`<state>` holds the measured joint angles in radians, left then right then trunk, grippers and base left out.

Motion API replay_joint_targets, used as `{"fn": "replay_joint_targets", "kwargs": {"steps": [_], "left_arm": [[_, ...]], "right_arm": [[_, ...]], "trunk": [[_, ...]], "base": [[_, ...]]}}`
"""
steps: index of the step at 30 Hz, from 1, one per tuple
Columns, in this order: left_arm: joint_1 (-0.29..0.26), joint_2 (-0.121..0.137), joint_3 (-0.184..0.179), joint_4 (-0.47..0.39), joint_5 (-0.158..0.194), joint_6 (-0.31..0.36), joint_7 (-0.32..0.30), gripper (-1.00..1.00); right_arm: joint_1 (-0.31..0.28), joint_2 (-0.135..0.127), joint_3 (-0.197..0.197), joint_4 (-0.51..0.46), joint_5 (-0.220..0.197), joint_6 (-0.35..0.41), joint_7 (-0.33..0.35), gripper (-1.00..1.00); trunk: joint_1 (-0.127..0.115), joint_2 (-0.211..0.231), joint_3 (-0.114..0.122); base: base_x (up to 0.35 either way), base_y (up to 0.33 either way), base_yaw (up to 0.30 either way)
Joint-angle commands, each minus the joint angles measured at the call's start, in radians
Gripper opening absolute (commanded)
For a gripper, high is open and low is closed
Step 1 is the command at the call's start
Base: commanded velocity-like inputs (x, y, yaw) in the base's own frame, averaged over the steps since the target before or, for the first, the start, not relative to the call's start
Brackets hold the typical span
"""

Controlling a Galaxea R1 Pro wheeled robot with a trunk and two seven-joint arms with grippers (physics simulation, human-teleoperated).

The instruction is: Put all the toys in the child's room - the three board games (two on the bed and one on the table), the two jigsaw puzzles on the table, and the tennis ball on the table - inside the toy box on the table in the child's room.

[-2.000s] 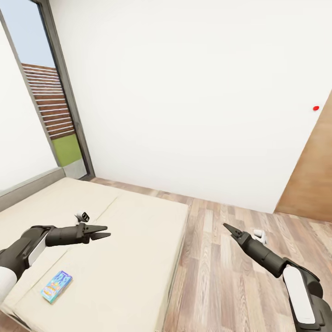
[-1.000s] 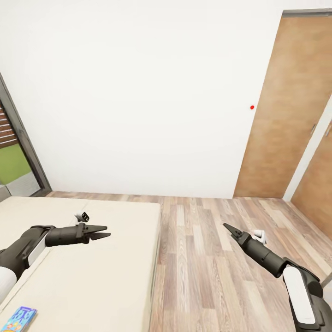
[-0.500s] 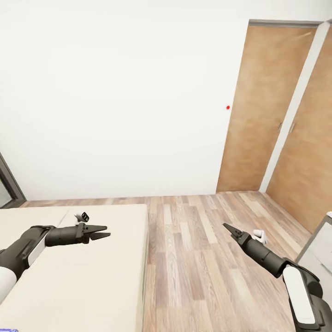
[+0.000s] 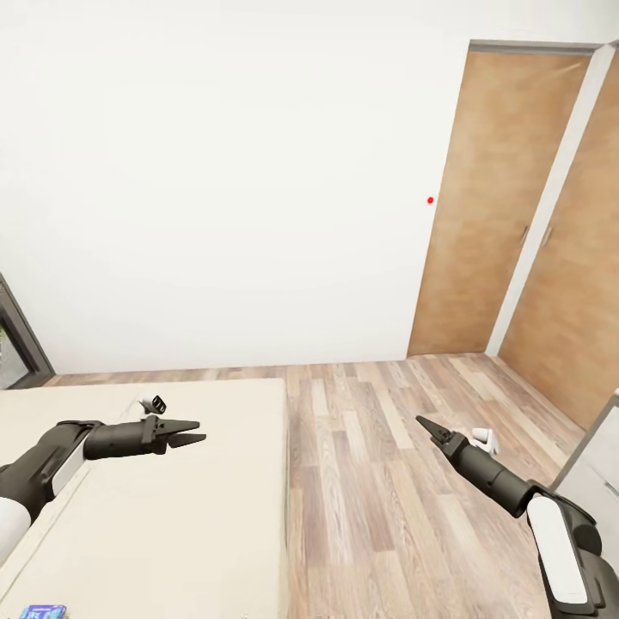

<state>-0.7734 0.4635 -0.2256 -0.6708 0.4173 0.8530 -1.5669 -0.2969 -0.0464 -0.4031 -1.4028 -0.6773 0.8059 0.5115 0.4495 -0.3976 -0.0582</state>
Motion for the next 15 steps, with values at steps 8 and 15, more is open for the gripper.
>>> {"fn": "replay_joint_targets", "kwargs": {"steps": [8,15], "left_arm": [[-0.001,0.001,-0.005,0.000,0.004,0.011,-0.004,1.00],[-0.001,0.001,-0.005,0.000,0.004,0.011,-0.004,1.00]], "right_arm": [[-0.001,0.000,-0.001,-0.001,-0.001,0.007,0.002,1.00],[-0.001,0.000,-0.002,-0.001,-0.001,0.007,0.002,1.00]], "trunk": [[0.001,-0.002,-0.002],[0.001,-0.002,-0.002]], "base": [[-0.041,0.155,0.089],[-0.003,0.075,0.125]]}}
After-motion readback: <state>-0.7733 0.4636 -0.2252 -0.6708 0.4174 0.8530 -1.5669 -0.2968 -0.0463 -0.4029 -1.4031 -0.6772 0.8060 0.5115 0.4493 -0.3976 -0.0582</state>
